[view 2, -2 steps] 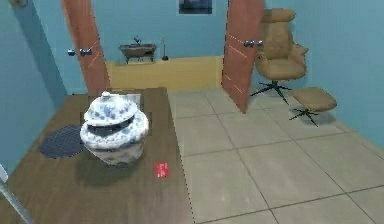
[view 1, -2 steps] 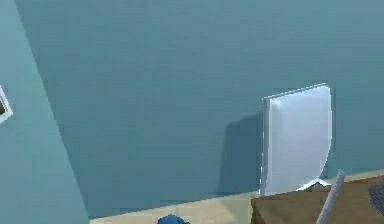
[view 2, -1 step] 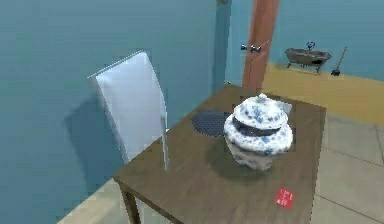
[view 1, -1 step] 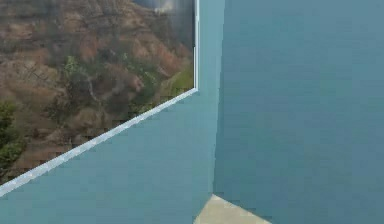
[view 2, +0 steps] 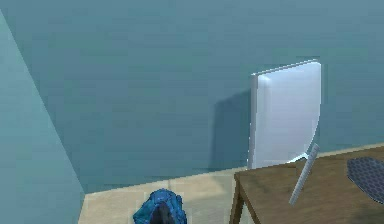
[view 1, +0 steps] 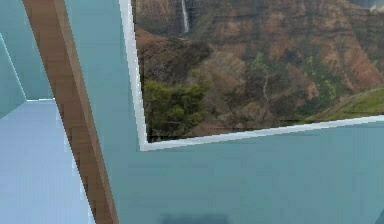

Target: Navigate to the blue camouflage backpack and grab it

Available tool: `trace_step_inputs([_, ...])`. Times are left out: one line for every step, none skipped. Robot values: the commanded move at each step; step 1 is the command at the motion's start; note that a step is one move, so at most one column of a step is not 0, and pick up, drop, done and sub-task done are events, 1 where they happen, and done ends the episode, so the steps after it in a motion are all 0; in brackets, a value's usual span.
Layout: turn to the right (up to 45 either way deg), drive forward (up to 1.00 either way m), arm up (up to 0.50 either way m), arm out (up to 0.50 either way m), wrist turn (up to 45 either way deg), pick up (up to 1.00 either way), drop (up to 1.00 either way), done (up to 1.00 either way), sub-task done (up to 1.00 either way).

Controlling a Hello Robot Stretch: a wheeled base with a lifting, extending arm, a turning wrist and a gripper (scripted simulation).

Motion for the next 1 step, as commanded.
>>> trace_step_inputs([0.0, 0.00, 0.18, 0.00, 0.0, 0.00, 0.00, 0.00, 0.00])
